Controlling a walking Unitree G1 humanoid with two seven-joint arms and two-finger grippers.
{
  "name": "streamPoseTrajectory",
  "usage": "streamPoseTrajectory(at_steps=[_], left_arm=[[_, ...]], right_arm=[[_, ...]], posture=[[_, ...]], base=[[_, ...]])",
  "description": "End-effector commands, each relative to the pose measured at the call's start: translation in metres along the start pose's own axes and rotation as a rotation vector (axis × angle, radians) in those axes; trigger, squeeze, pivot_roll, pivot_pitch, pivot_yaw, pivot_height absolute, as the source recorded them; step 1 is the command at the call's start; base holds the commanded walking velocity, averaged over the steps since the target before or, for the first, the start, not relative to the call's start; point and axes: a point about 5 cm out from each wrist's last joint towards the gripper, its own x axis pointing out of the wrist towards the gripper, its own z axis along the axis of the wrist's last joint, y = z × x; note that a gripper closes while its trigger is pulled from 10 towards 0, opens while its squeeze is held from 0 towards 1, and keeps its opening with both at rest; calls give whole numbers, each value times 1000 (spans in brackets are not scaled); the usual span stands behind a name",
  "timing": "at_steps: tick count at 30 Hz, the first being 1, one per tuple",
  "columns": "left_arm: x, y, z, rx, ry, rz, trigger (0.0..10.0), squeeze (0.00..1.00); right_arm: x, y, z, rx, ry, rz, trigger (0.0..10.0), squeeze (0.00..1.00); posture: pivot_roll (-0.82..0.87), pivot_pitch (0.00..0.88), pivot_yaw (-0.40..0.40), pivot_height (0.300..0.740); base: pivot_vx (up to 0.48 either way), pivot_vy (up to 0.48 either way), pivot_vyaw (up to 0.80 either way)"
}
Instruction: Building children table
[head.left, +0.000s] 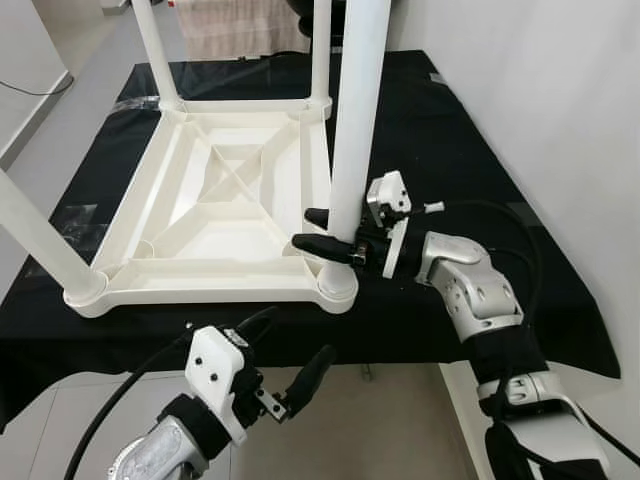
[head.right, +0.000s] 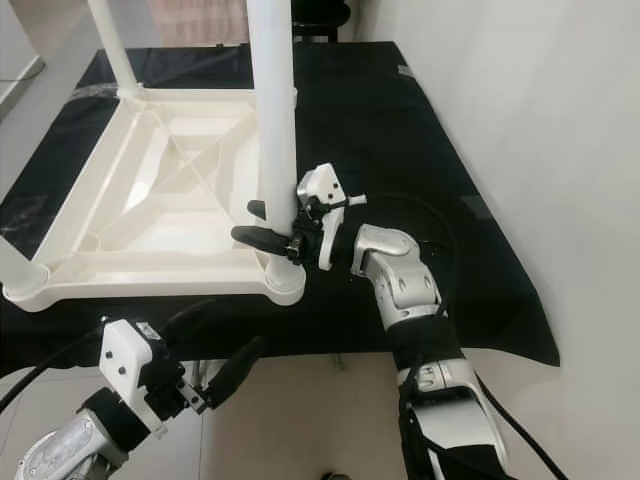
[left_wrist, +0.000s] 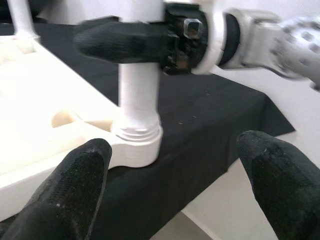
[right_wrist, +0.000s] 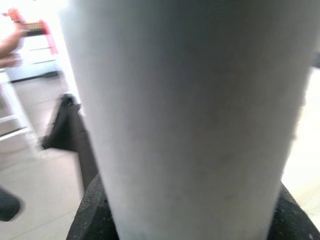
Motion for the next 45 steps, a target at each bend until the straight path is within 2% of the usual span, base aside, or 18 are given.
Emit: streamPoseTrajectory(at_steps=[1, 3, 4, 6, 7, 8, 14, 15, 16, 17, 18, 26, 27, 32, 36, 37, 38, 45], left_arm=[[-2, -2, -1, -5, 10, 0, 10000, 0], [-4, 1, 1, -4, 9, 1, 10000, 0], [-4, 2, 2, -4, 9, 0, 10000, 0], [-4, 2, 2, -4, 9, 0, 10000, 0], [-5, 3, 2, -4, 11, -1, 10000, 0], [-5, 4, 2, -3, 15, -2, 10000, 0], [-4, 5, 0, -6, 23, -12, 10000, 0], [-4, 5, 0, -5, 23, -13, 10000, 0], [-4, 5, 0, -1, 22, -8, 10000, 0], [-4, 5, 0, 1, 22, -4, 10000, 0], [-3, 5, 0, 4, 21, -1, 10000, 0], [-2, 5, 0, 4, 18, 1, 10000, 0], [-1, 5, -1, 4, 16, 1, 10000, 0], [-1, 3, -1, 3, 15, 0, 10000, 0], [-1, 1, 0, 3, 14, 0, 10000, 0], [-1, 0, 0, 2, 14, 1, 10000, 0], [-1, 0, 0, 2, 14, 1, 10000, 0], [-1, -1, 0, 2, 15, 1, 10000, 0]], right_arm=[[-2, 6, -25, 76, 105, -22, 0, 0], [-2, 16, -41, 152, 100, -526, 0, 0], [-8, 30, -52, 208, 133, -681, 0, 0], [-8, 30, -52, 208, 133, -681, 0, 0], [-8, 49, -56, 175, 142, -718, 0, 0], [0, 64, -56, 140, 150, -642, 0, 0], [9, 69, -55, 115, 146, -561, 0, 0], [9, 66, -57, 123, 154, -572, 7255, 0], [11, 64, -55, 136, 139, -529, 10000, 0], [12, 64, -52, 144, 129, -506, 10000, 0], [14, 63, -48, 153, 107, -463, 10000, 1000], [15, 52, -23, 108, 37, -280, 10000, 1000], [11, 42, -17, 39, 28, -140, 10000, 0], [9, 21, -12, 31, 29, 38, 10000, 0], [10, 13, -8, 44, 23, 88, 10000, 0], [14, 6, -6, 53, 18, 100, 9490, 0], [16, 3, -4, 62, 10, 99, 0, 0], [18, -1, -1, 74, -4, 103, 0, 0]], posture=[[21, 203, -24, 740], [15, 224, -18, 740], [16, 226, -14, 740], [16, 226, -14, 740], [25, 231, 0, 740], [17, 226, 6, 740], [29, 214, 6, 740], [27, 215, 7, 740], [27, 213, 8, 740], [27, 213, 8, 740], [30, 211, 5, 740], [37, 204, -1, 740], [40, 201, -3, 740], [59, 199, -9, 740], [64, 201, -11, 740], [65, 202, -13, 740], [68, 205, -13, 740], [70, 206, -13, 740]], base=[[0, 0, 0], [0, 0, 0], [0, 0, 0], [0, 0, 0], [0, 0, 0], [0, 0, 0], [0, 0, 0], [0, 0, 0], [0, 0, 0], [0, 0, 0], [0, 0, 0], [0, 0, 0], [0, 0, 0], [0, 0, 0], [0, 0, 0], [0, 0, 0], [0, 0, 0], [0, 0, 0]])
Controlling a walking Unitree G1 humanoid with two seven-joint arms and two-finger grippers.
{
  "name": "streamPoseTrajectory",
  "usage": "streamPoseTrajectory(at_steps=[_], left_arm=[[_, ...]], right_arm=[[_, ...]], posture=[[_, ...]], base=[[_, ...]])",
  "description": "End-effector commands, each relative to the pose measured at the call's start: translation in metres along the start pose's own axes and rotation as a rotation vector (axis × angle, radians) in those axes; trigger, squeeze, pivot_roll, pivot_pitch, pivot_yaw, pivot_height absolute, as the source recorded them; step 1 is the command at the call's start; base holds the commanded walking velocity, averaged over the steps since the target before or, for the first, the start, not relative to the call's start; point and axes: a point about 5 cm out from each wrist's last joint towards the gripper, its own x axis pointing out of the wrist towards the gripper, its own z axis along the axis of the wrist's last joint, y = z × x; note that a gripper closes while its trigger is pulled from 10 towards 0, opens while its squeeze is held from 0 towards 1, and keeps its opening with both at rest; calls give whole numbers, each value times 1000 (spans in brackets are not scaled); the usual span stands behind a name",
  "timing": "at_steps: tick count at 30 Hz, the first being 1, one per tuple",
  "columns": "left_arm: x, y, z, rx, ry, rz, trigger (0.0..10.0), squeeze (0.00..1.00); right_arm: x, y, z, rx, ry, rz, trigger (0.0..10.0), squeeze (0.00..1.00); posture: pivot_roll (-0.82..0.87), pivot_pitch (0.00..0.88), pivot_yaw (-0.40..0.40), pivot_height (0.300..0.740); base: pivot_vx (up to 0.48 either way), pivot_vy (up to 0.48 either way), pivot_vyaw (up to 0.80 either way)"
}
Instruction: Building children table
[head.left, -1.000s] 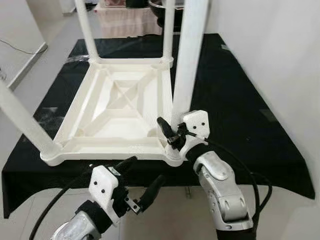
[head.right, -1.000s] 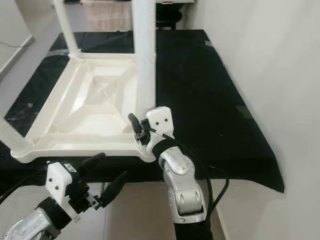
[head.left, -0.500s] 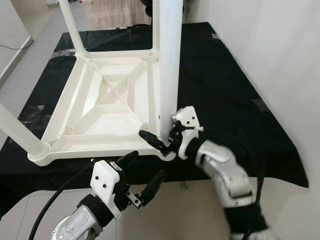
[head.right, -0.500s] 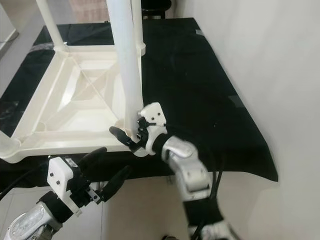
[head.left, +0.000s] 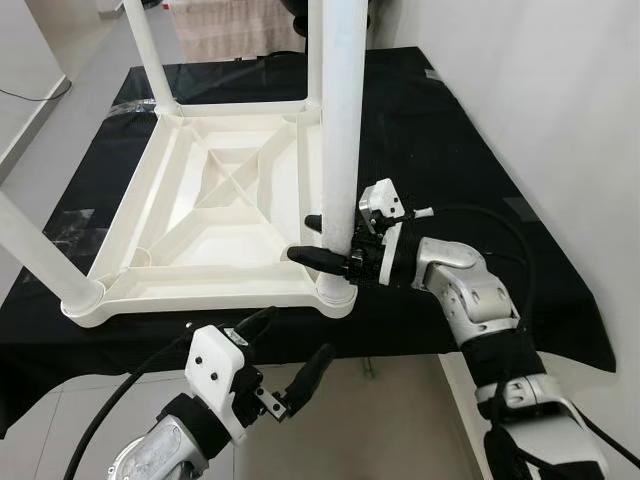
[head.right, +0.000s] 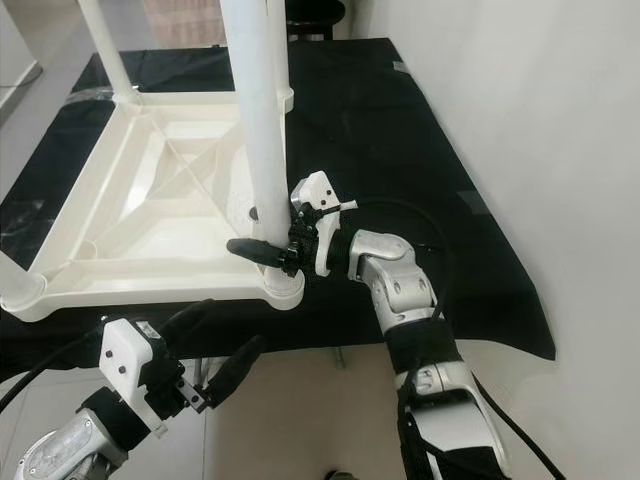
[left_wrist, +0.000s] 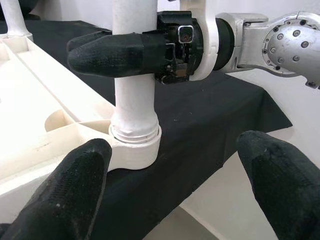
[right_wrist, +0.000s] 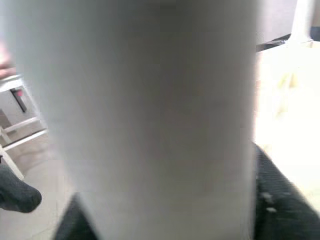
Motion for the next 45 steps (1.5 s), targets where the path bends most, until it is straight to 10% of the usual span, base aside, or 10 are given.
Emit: streamPoseTrajectory(at_steps=[1, 17, 26, 27, 29, 30, 36, 38, 39, 45], left_arm=[[-1, -3, 0, -9, 3, -3, 10000, 0], [-4, 3, 3, -9, 3, -3, 10000, 0], [0, 3, 0, -12, 6, -10, 10000, 0], [0, 2, -1, -10, 5, -6, 10000, 0], [0, 2, -1, -8, 4, -3, 10000, 0], [0, 1, -1, -8, 3, 0, 10000, 0], [0, -1, -2, -11, 1, 1, 10000, 0], [0, -2, -2, -13, 0, 1, 10000, 0], [0, -2, -2, -14, 0, 0, 10000, 0], [1, -3, -1, -15, -3, -1, 10000, 0]], right_arm=[[6, 0, 4, 8, -21, 18, 0, 0], [-7, 66, -66, 46, 220, -719, 0, 0], [13, 45, -62, 16, 182, -739, 0, 0], [19, 42, -62, 18, 167, -719, 10000, 0], [22, 40, -61, 20, 154, -706, 10000, 0], [28, 39, -56, 23, 124, -674, 10000, 1000], [44, 31, -32, 24, 35, -555, 10000, 1000], [47, 31, -25, 37, 14, -464, 10000, 792], [49, 32, -21, 45, 7, -365, 10000, 24], [47, 30, -10, -44, 40, 18, 10000, 0]], posture=[[68, 211, -11, 740], [11, 238, 4, 740], [31, 204, 3, 740], [27, 200, -3, 740], [27, 200, -3, 740], [27, 195, -7, 740], [30, 189, -9, 740], [31, 190, -10, 740], [31, 190, -10, 740], [41, 196, -16, 740]], base=[[0, 0, 0], [0, 0, 0], [0, 0, 0], [0, 0, 0], [0, 0, 0], [0, 0, 0], [0, 0, 0], [0, 0, 0], [0, 0, 0], [0, 0, 0]])
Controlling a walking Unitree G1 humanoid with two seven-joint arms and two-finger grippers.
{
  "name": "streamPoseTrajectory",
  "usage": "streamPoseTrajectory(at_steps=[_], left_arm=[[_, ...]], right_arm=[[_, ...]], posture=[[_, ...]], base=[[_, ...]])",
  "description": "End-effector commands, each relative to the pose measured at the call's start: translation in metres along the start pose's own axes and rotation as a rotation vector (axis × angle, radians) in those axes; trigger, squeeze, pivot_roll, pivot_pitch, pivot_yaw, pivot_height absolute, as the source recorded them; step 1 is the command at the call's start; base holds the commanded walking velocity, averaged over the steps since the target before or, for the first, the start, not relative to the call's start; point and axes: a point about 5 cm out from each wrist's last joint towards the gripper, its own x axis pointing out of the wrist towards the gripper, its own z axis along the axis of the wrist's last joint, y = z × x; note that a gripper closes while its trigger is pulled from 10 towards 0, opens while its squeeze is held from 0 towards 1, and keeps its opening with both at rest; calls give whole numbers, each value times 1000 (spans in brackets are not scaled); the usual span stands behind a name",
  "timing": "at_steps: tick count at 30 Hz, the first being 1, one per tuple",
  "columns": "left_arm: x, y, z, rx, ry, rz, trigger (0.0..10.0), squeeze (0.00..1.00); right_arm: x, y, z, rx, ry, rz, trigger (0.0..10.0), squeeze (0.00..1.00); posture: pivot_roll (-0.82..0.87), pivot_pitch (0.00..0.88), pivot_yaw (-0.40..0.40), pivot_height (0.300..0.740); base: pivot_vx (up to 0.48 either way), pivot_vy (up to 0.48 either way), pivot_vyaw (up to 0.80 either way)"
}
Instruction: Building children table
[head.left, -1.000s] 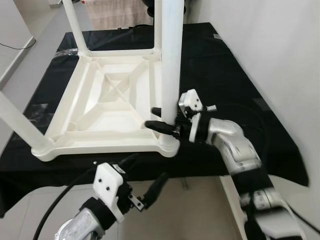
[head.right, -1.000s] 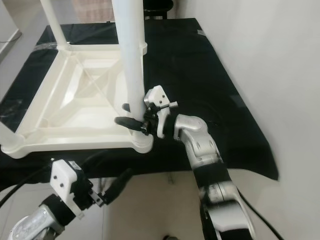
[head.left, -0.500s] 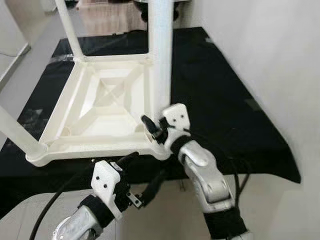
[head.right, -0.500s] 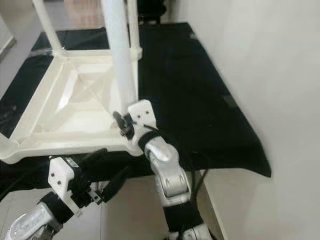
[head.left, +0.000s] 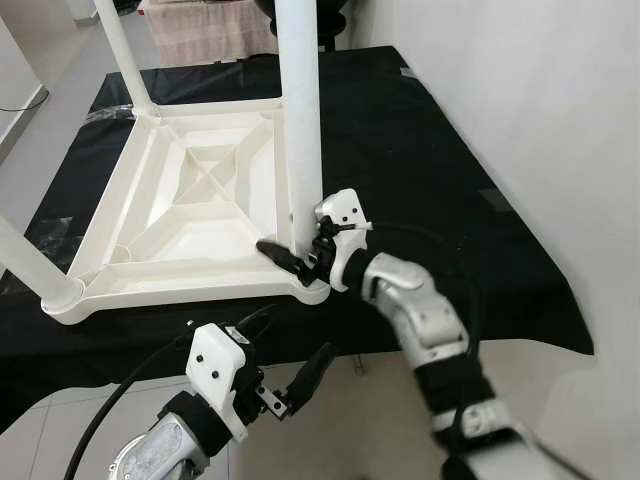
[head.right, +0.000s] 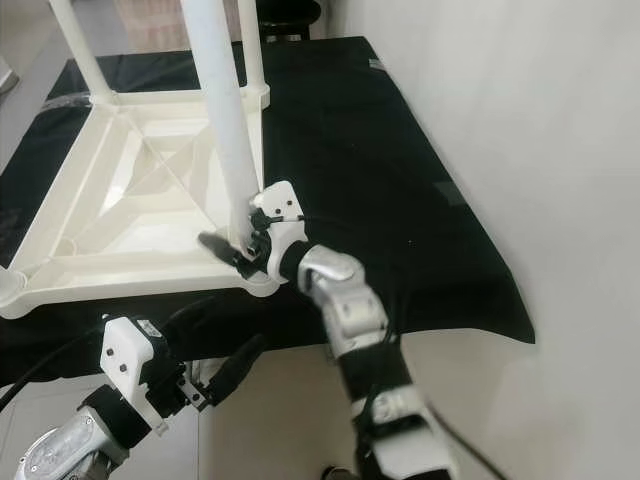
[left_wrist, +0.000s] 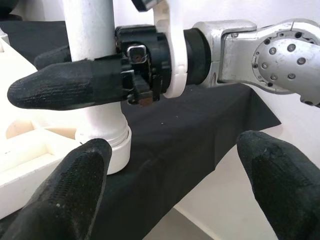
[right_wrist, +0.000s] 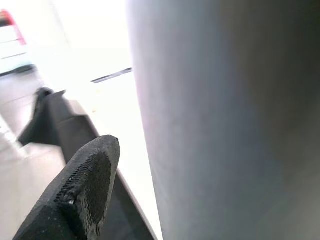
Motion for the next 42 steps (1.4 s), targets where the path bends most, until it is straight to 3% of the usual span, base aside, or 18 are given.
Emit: streamPoseTrajectory(at_steps=[1, 2, 3, 7, 8, 17, 19, 21, 22, 23, 24, 26, 28, 30, 32, 39, 40, 42], left_arm=[[-1, -3, -2, -15, 5, 0, 10000, 0], [-1, -3, -2, -15, 5, 0, 10000, 0], [-1, -3, -2, -14, 5, 1, 10000, 0], [-1, -3, -2, -13, 5, 2, 10000, 0], [-2, -3, -1, -12, 5, 3, 10000, 0], [-2, -2, 0, -11, 6, 5, 10000, 0], [-2, -3, 0, -11, 5, 5, 10000, 0], [-2, -3, 0, -11, 4, 4, 10000, 0], [-2, -3, 1, -10, 3, 5, 10000, 0], [-2, -3, 1, -9, 3, 5, 10000, 0], [-2, -3, 1, -9, 3, 5, 10000, 0], [-1, -1, 2, -8, -1, 7, 10000, 0], [0, 1, 2, -8, -1, 8, 10000, 0], [0, 1, 1, -7, -1, 7, 10000, 0], [2, 2, -1, -7, 0, 4, 10000, 0], [3, 2, -1, 0, -3, 12, 10000, 0], [3, 2, -1, 3, -4, 19, 10000, 0], [2, 3, -1, 4, -5, 24, 10000, 0]], right_arm=[[9, 7, 0, 0, -2, 108, 10000, 0], [9, 7, 0, 0, -2, 108, 10000, 0], [10, 2, 2, 8, -4, 126, 2314, 0], [11, -1, 3, 15, -6, 134, 2314, 0], [11, -2, 4, 22, -6, 157, 0, 0], [2, -10, -2, 43, 11, 207, 0, 0], [-2, -13, -4, 24, 29, 155, 0, 0], [-7, -20, -11, 23, 58, -42, 0, 0], [-6, -28, -19, 84, 57, -373, 0, 0], [-9, -33, -26, 135, 69, -602, 0, 0], [-9, -33, -26, 135, 69, -602, 0, 0], [-5, 6, -53, 204, 128, -695, 0, 0], [1, 30, -59, 196, 117, -657, 0, 0], [9, 34, -61, 221, 109, -634, 0, 0], [27, 34, -55, 181, 80, -562, 0, 0], [44, 25, -45, 137, 58, -528, 0, 0], [48, 24, -38, 108, 53, -553, 9412, 0], [50, 24, -30, 88, 27, -544, 10000, 0]], posture=[[43, 196, -18, 740], [43, 196, -18, 740], [47, 199, -21, 740], [47, 199, -21, 740], [52, 203, -20, 740], [43, 214, -15, 740], [41, 217, -19, 740], [40, 219, -21, 740], [32, 227, -30, 740], [32, 227, -30, 740], [32, 227, -30, 740], [13, 236, -15, 740], [11, 237, -13, 740], [17, 210, -10, 740], [27, 205, -13, 740], [32, 198, -17, 740], [33, 197, -17, 740], [34, 199, -14, 740]], base=[[0, 0, 0], [0, 0, 0], [0, 0, 0], [0, 0, 0], [0, 0, 0], [0, 0, 0], [0, 0, 0], [0, 0, 0], [0, 0, 0], [0, 0, 0], [0, 0, 0], [0, 0, 0], [0, 0, 0], [0, 0, 0], [0, 0, 0], [0, 0, 0], [0, 0, 0], [0, 0, 0]])
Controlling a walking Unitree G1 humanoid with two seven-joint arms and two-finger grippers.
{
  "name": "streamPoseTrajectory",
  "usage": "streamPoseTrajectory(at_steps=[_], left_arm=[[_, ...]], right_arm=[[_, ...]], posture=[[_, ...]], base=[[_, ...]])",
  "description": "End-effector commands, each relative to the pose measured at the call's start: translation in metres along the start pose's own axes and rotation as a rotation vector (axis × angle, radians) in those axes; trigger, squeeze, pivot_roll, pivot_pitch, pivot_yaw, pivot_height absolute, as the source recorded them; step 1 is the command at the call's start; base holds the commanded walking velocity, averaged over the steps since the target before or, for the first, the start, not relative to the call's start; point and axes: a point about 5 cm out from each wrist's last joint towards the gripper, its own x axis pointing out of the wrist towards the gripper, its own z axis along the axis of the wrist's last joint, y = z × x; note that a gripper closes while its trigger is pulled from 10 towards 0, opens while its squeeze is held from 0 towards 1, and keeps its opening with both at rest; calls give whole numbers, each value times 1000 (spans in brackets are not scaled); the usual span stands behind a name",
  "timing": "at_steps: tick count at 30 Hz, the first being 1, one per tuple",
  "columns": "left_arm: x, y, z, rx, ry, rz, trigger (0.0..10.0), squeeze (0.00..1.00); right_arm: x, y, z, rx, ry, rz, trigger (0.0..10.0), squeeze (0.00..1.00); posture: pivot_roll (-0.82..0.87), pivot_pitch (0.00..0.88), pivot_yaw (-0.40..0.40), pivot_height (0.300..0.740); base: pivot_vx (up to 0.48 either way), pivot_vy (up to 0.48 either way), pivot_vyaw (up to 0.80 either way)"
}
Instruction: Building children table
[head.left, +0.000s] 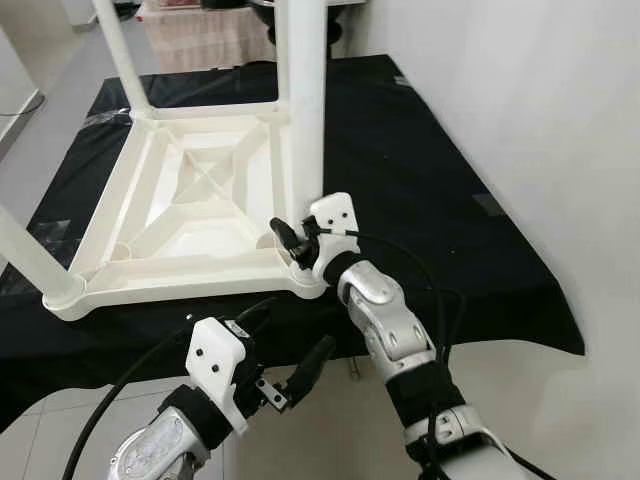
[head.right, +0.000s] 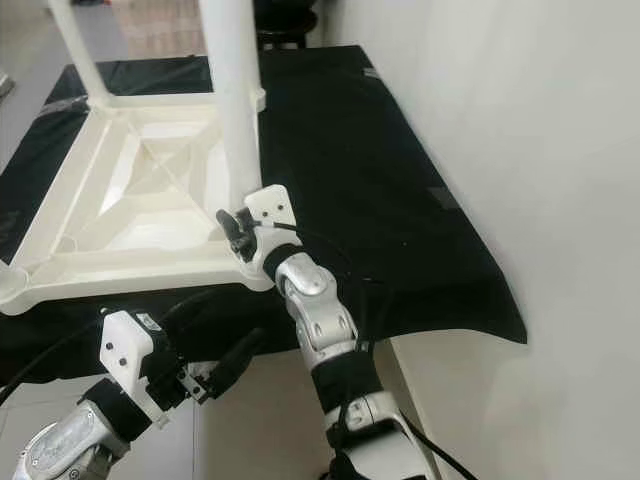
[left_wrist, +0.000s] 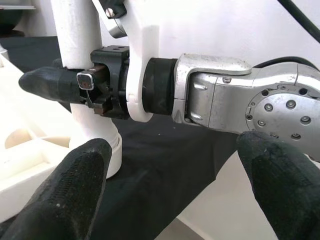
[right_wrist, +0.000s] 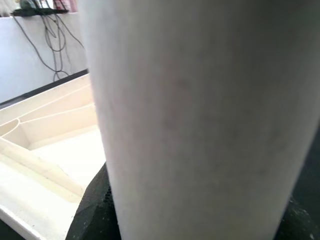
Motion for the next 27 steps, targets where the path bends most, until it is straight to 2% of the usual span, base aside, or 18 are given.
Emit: streamPoseTrajectory(at_steps=[1, 2, 3, 5, 7, 8, 10, 11, 13, 14, 16, 19, 23, 24, 27], left_arm=[[-2, 1, -4, -9, 13, 15, 10000, 0], [-2, 1, -4, -9, 13, 15, 10000, 0], [-2, 1, -4, -10, 12, 15, 10000, 0], [-2, 1, -4, -10, 12, 15, 10000, 0], [-2, 1, -4, -13, 12, 12, 10000, 0], [-2, 1, -4, -14, 12, 10, 10000, 0], [-2, 1, -4, -14, 12, 10, 10000, 0], [-1, 0, -4, -15, 12, 9, 10000, 0], [-1, 0, -5, -15, 12, 8, 10000, 0], [-1, 0, -5, -15, 13, 9, 10000, 0], [-1, 0, -5, -15, 13, 9, 10000, 0], [-2, 0, -7, -13, 16, 13, 10000, 0], [-2, 0, -7, -14, 18, 12, 10000, 0], [-3, 0, -7, -15, 20, 11, 10000, 0], [-4, 0, -8, -16, 21, 10, 10000, 0]], right_arm=[[8, 30, -9, 50, 70, 43, 10000, 0], [8, 30, -9, 50, 70, 43, 10000, 0], [6, 31, -3, 77, 39, 88, 10000, 1000], [6, 31, -3, 77, 39, 88, 10000, 1000], [-2, 29, 6, 142, -17, 220, 10000, 1000], [-8, 24, 8, 127, -36, 339, 10000, 953], [-8, 24, 8, 127, -36, 339, 10000, 953], [-14, 17, 7, 77, -35, 468, 10000, 0], [-24, -1, 3, -21, 11, 653, 10000, 0], [-25, -7, 3, -42, 27, 695, 10000, 0], [-26, -10, 2, -50, 33, 712, 10000, 0], [-22, -27, 9, -9, 54, 783, 10000, 0], [-21, -31, 10, 5, 69, 796, 10000, 0], [-20, -35, 9, 15, 86, 796, 2314, 0], [-20, -37, 8, 23, 98, 796, 2314, 0]], posture=[[34, 199, -14, 740], [34, 199, -14, 740], [28, 200, -12, 740], [28, 200, -12, 740], [25, 200, -9, 740], [25, 198, -9, 740], [25, 198, -9, 740], [25, 198, -9, 740], [29, 191, -13, 740], [31, 188, -15, 740], [31, 188, -15, 740], [45, 180, -11, 740], [55, 175, -9, 740], [61, 174, -8, 740], [62, 173, -7, 740]], base=[[0, 0, 0], [0, 0, 0], [0, 0, 0], [0, 0, 0], [0, 0, 0], [0, 0, 0], [0, 0, 0], [0, 0, 0], [0, 0, 0], [0, 0, 0], [0, 0, 0], [0, 0, 0], [0, 0, 0], [0, 0, 0], [0, 0, 0]])
